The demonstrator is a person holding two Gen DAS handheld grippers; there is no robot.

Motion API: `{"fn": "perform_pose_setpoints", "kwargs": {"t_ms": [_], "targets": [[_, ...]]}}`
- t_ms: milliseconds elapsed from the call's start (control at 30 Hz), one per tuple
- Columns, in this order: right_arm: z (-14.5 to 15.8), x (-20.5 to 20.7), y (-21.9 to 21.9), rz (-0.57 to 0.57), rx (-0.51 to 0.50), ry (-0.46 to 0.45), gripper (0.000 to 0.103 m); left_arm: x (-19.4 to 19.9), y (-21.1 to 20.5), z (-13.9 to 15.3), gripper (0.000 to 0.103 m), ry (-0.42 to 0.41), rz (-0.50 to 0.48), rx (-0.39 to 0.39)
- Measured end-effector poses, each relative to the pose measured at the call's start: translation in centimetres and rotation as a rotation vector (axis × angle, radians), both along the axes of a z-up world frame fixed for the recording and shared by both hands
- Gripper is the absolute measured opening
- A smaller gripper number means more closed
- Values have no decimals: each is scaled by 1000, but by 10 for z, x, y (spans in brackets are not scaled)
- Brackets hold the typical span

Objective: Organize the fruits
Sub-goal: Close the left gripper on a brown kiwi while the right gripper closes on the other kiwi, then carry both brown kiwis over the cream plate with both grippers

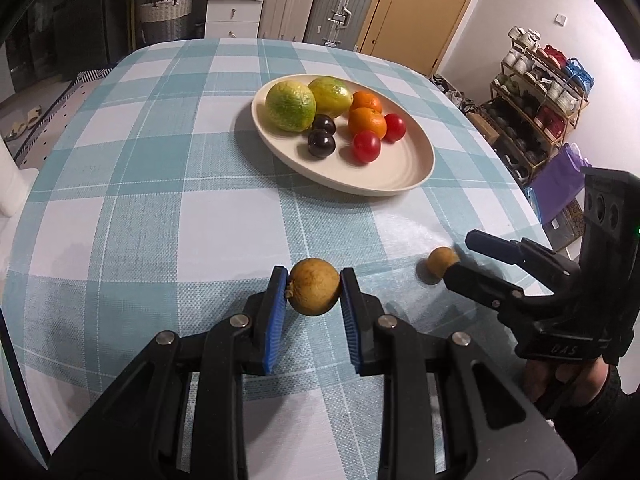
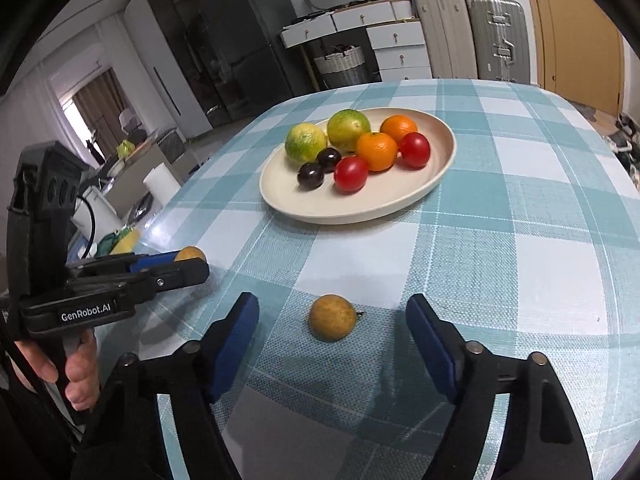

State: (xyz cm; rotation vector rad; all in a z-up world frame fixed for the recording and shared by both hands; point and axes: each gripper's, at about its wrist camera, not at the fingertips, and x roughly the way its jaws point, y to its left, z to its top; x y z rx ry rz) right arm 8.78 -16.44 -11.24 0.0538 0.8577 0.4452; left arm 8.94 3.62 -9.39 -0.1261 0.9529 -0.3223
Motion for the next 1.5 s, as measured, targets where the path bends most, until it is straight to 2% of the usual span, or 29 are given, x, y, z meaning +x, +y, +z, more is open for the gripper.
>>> {"fn": "perform_pose_setpoints", "kwargs": {"t_ms": [67,167,267,367,1000,1500], "targets": [[-2,1,4,6,-19,2,70,1,1,0,24,0,-1,-1],[-8,3,10,22,-47,20,51,1,1,0,24,-2,2,-5],[-11,3,15,28,-80,20,49,2,2,1,24,-3,4,-13],[-12,4,19,50,-86,26,32,3,3,1,24,-3,6,-18],[13,8,10,62,-3,-49,29,36,-18,22,24,-41,-22,-20],[27,53,-3,29,73,-66,29,90,-43,14,24,-15,-25,-29]]}}
